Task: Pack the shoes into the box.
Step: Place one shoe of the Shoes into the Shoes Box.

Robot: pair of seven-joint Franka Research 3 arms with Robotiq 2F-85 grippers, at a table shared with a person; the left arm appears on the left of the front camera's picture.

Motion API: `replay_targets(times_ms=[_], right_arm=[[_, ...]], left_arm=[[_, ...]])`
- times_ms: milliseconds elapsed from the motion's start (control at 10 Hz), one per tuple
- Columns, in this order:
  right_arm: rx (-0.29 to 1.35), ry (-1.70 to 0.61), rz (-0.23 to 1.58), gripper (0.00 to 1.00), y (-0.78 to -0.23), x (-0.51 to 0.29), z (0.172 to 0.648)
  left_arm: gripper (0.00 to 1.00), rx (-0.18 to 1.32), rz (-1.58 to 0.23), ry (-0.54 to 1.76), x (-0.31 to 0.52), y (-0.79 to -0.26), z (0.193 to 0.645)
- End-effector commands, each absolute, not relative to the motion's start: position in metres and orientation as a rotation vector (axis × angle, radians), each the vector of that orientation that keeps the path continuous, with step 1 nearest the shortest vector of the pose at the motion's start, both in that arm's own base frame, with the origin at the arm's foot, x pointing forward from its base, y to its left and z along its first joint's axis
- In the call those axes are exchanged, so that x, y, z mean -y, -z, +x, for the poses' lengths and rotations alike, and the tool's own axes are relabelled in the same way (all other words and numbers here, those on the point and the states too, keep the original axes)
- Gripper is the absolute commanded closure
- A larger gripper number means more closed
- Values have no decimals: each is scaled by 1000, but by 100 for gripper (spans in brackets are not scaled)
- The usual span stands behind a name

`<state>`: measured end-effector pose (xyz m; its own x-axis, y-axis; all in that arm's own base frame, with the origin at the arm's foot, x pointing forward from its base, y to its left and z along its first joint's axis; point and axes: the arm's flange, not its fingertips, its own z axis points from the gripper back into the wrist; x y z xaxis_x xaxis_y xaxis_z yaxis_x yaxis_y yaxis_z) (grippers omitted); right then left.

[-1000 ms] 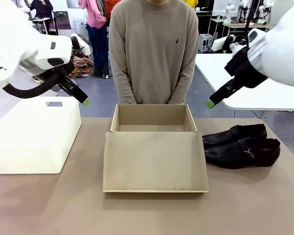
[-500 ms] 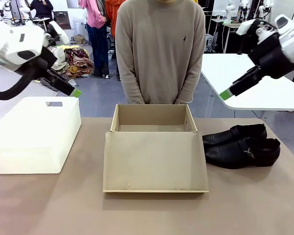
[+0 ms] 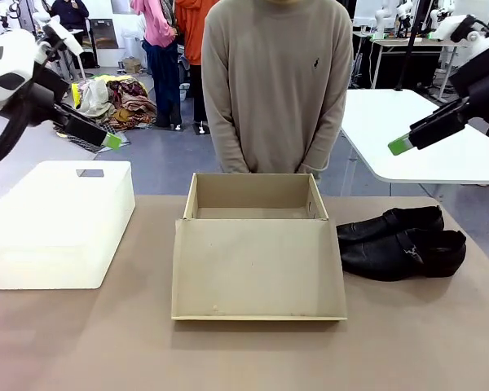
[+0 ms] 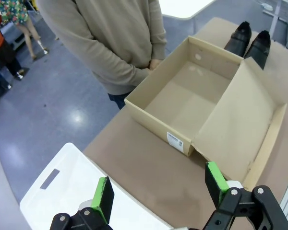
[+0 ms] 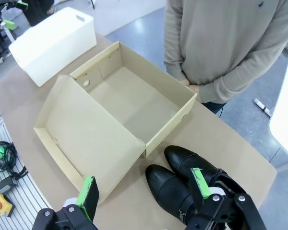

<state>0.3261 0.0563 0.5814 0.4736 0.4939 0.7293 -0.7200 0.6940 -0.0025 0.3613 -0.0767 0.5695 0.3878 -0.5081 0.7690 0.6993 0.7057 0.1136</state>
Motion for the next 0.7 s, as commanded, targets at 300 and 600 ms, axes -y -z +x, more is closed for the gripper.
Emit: replay_targets(times_ms=[300, 600], right_arm=[[812, -779, 371, 0, -572, -41, 320], [819, -746, 341, 0, -568, -44, 316]], left_arm=[[0, 836, -331, 831, 75, -569, 382], [0, 832, -308, 806, 80, -568, 373]])
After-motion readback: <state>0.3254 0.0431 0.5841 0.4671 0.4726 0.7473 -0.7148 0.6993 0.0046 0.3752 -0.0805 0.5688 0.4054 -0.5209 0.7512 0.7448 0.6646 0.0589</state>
